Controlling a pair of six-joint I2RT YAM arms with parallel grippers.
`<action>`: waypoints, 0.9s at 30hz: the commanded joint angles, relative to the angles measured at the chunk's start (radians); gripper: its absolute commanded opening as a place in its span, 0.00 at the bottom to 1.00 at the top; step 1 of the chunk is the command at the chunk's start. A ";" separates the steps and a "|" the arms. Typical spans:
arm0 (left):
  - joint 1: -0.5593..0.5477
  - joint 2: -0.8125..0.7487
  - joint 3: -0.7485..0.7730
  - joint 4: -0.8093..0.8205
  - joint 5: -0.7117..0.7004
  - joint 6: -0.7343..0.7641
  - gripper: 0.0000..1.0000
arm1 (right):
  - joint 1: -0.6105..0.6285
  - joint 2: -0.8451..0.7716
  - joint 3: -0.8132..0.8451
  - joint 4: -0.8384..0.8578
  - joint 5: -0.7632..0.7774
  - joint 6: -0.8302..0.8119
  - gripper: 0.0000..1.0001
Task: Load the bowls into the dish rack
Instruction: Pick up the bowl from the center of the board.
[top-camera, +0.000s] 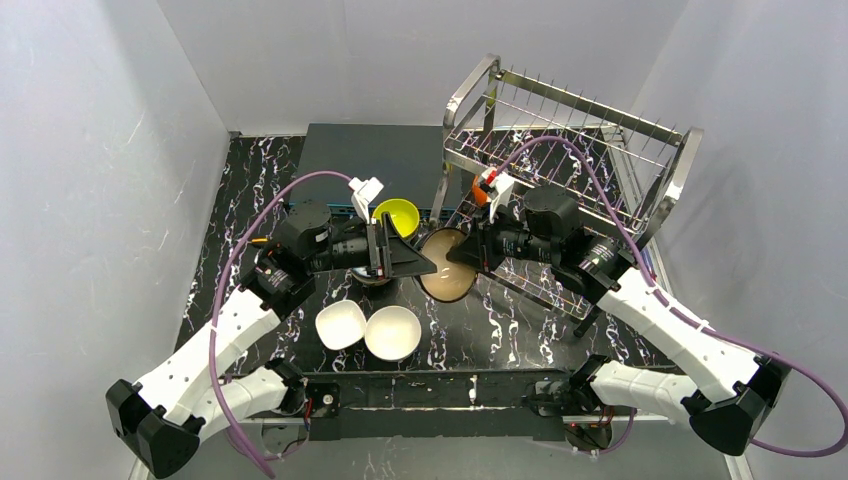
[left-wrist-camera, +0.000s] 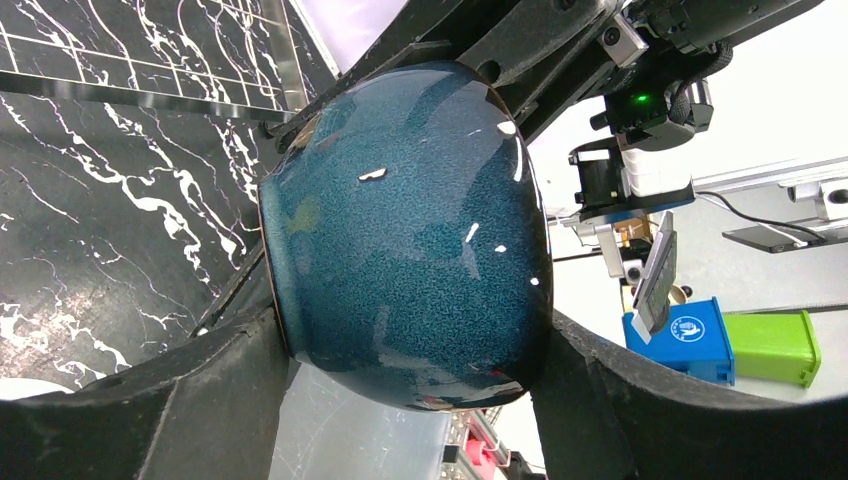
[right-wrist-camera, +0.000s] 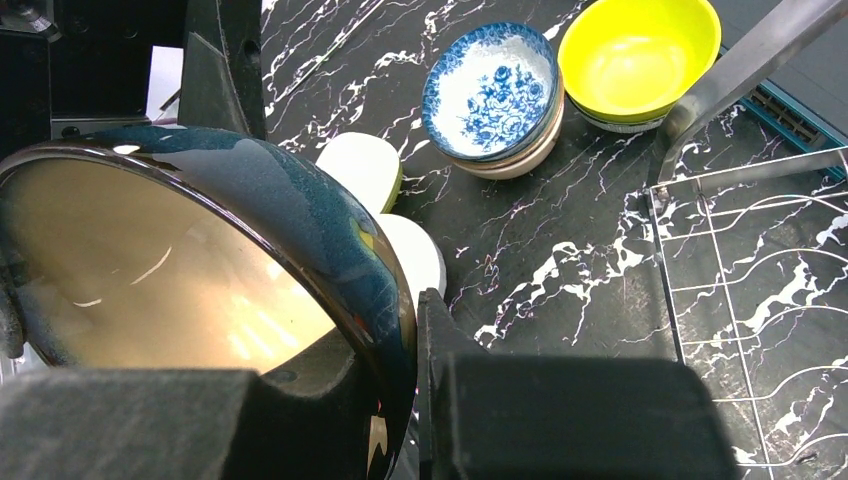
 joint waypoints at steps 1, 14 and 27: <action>-0.019 0.016 0.020 0.031 0.058 -0.034 0.00 | 0.018 -0.018 0.056 0.178 -0.011 -0.012 0.01; -0.019 0.013 -0.041 0.103 -0.038 0.023 0.00 | 0.017 -0.067 0.048 0.142 0.079 -0.029 0.67; -0.047 0.141 -0.011 0.116 -0.126 0.180 0.00 | 0.017 -0.151 0.075 0.124 0.192 -0.050 0.99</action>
